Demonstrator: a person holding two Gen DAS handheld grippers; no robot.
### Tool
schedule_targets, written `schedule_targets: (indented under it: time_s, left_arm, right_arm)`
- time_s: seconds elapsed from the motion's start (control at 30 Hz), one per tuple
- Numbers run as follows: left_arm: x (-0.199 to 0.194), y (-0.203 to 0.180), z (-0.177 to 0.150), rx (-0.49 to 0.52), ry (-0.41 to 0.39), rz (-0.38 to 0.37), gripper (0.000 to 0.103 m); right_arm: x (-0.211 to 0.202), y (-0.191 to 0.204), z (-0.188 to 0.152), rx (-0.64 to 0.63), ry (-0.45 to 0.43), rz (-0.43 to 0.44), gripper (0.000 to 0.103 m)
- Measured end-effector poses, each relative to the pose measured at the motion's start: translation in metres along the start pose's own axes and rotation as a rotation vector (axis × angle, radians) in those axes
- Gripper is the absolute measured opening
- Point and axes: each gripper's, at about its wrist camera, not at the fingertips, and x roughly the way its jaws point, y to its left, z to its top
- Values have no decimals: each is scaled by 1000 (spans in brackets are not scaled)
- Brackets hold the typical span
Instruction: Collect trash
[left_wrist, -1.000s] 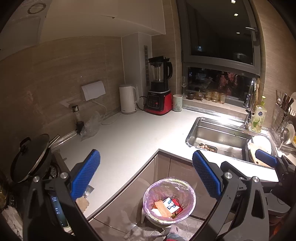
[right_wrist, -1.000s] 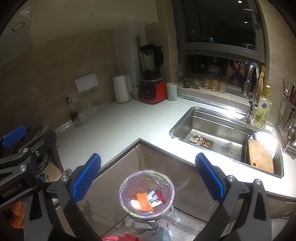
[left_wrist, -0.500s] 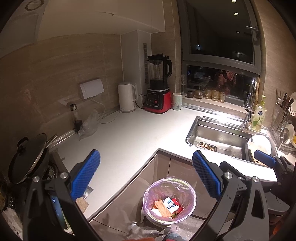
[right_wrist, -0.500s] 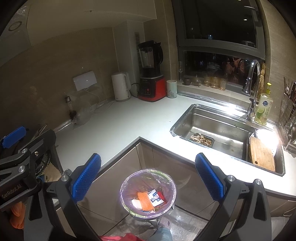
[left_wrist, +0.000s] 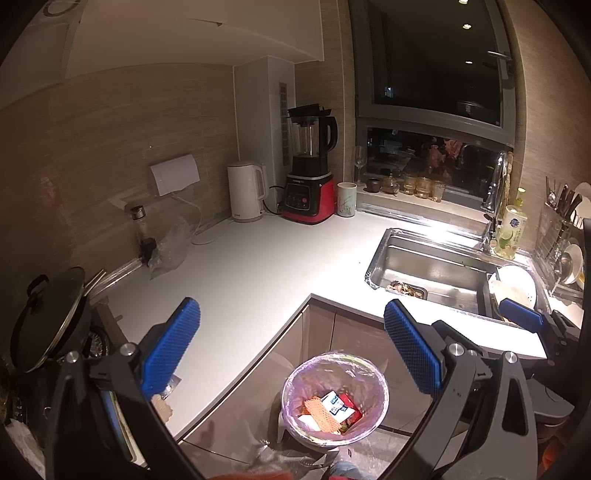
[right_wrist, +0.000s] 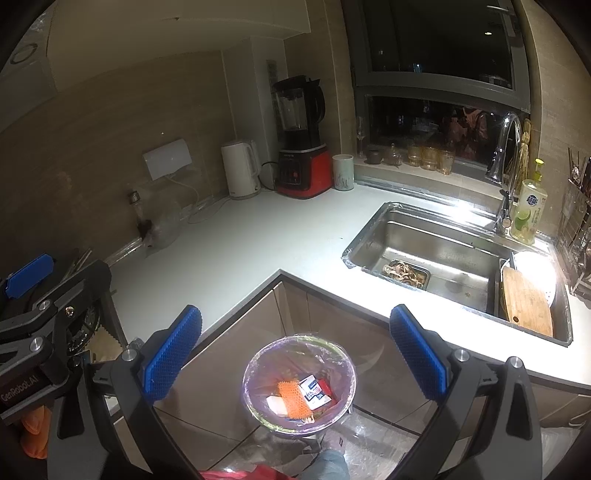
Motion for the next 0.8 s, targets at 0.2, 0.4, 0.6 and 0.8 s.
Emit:
schedule_targets:
  time_s: [0.2,0.4,0.6,0.8]
  left_arm:
    - [7,-1,1,-3,12,-10,95]
    - [15,-2,3,-2,24,-17,95]
    - [23,-2,4,-4,40,-23,95]
    - [29,-4,4,-4,39,-14,95]
  right_arm:
    - [3,1,-1,12,10,-4,101]
    - [9,0,1,15,25,-10,101]
    - [15,-1,3,10,36,-15,101]
    - [21,-2,6,14,49,-20,101]
